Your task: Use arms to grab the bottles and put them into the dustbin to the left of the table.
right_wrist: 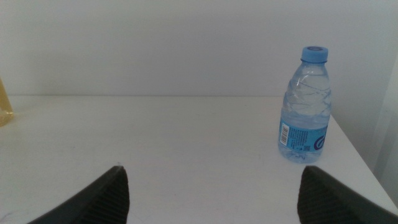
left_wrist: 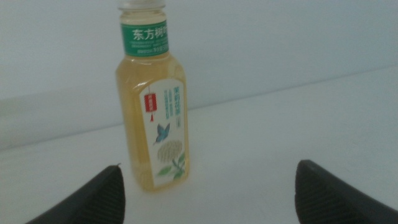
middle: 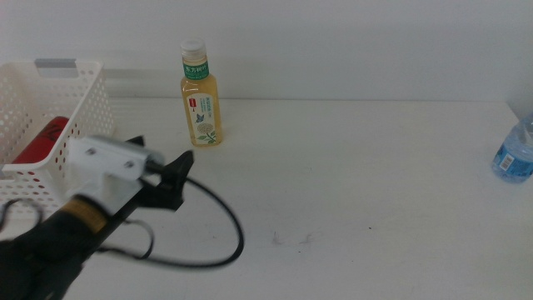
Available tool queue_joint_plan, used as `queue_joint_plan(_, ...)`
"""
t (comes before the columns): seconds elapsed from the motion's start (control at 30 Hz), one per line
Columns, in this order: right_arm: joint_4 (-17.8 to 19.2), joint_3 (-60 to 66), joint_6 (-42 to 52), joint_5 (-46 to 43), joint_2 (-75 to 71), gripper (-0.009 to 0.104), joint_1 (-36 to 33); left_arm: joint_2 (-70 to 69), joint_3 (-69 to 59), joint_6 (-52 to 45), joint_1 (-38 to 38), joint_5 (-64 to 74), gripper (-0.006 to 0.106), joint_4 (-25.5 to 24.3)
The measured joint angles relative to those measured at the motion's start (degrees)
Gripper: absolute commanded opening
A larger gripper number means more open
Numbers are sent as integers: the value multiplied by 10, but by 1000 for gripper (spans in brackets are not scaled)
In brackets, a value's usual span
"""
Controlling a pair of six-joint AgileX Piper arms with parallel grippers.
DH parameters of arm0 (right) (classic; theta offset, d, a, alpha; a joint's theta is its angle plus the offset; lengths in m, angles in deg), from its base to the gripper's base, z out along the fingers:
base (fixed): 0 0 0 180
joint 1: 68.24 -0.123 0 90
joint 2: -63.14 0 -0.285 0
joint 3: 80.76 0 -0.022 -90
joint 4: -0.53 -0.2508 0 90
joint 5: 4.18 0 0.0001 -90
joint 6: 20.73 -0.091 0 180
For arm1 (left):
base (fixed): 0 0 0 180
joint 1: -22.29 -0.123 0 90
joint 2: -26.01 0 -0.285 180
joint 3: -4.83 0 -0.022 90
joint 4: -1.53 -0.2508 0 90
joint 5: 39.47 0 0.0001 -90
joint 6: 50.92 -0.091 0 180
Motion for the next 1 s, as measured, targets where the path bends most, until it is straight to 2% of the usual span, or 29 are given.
queue_joint_plan(0.3,0,0,0,0,0,88,0,168,166,-2,1,-13,94,4)
queue_joint_plan(1.0,0,0,0,0,0,88,0,374,492,-1,1,129,93,30)
